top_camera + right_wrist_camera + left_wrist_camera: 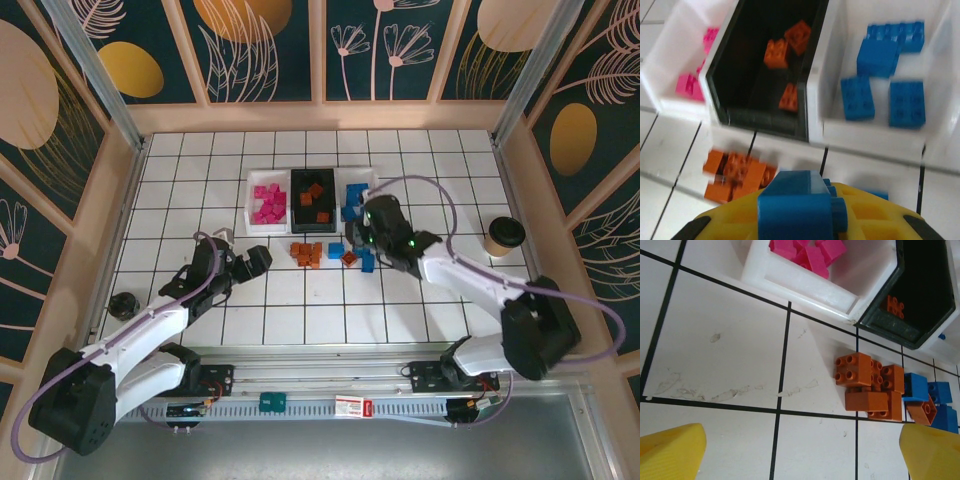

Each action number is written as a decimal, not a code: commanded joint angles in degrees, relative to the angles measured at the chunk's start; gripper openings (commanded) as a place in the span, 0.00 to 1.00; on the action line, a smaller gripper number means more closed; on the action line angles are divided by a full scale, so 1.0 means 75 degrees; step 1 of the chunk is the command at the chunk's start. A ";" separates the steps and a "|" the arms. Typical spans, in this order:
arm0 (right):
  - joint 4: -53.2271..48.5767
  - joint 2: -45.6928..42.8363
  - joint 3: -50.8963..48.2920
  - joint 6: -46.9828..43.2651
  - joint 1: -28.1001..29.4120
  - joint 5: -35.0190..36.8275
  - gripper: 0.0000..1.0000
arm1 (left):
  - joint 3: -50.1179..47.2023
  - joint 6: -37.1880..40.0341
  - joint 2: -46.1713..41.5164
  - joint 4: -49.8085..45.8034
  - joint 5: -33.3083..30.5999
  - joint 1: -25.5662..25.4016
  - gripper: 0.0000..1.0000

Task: Sort the legos into containers by color
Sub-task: Place the lego in the container.

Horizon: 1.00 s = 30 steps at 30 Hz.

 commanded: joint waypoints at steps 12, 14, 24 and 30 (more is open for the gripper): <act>0.0289 0.3558 0.2992 -0.0071 -0.1228 -0.0397 0.40 | 0.0406 0.0407 0.0647 0.0176 -0.0593 -0.1044 0.95; 0.0329 0.3561 0.3040 -0.0030 -0.1239 -0.0403 0.52 | 0.0528 0.0477 0.0936 0.0252 -0.0778 -0.1269 0.92; 0.0831 0.1781 0.1472 0.0045 -0.0496 -0.0269 0.60 | 0.1435 0.0492 0.2775 0.0800 -0.1525 -0.2246 0.77; 0.1624 0.0708 -0.0257 0.1010 0.0768 -0.0086 0.60 | 0.1397 0.0412 0.2143 0.0653 -0.1911 -0.2237 0.84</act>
